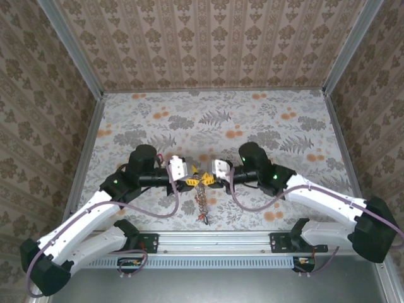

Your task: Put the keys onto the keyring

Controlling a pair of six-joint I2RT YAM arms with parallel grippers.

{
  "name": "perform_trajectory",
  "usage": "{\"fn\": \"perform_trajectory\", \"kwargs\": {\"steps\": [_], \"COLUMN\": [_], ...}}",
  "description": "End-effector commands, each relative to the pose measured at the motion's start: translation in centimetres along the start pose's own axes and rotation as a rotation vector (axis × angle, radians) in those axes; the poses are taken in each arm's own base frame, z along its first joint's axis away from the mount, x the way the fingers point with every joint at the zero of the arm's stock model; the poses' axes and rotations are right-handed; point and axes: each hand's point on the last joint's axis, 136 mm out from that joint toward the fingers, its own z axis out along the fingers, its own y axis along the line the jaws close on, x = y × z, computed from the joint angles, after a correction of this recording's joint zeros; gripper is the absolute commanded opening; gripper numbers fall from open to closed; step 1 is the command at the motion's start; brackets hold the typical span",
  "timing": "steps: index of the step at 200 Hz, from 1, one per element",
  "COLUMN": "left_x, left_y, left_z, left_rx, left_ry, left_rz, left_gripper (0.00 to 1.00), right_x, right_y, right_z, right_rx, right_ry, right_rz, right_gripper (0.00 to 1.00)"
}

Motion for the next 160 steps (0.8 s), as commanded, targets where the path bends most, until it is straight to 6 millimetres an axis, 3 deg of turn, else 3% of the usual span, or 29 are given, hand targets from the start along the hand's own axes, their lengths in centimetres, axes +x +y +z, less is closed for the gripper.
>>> {"fn": "perform_trajectory", "kwargs": {"steps": [1, 38, 95, 160], "left_x": [-1.3, -1.1, -0.9, -1.5], "left_y": [-1.1, -1.4, -2.4, -1.7], "left_z": [-0.8, -1.8, -2.4, -2.0], "left_rx": [0.012, -0.008, 0.033, 0.02], "left_ry": [-0.08, -0.045, -0.022, -0.04], "left_rz": [0.079, 0.071, 0.079, 0.135], "left_gripper": [0.37, 0.42, 0.33, 0.32], "right_x": [-3.3, -3.8, -3.9, -3.3], "right_y": [-1.7, -1.4, -1.1, -1.5], "right_z": [-0.7, -1.0, -1.1, -0.8], "right_rx": [0.123, 0.151, 0.147, 0.129], "right_ry": [-0.083, -0.076, -0.054, -0.002], "right_rz": [-0.274, -0.397, -0.457, -0.372], "right_gripper": [0.0, 0.0, 0.0, 0.0]}}
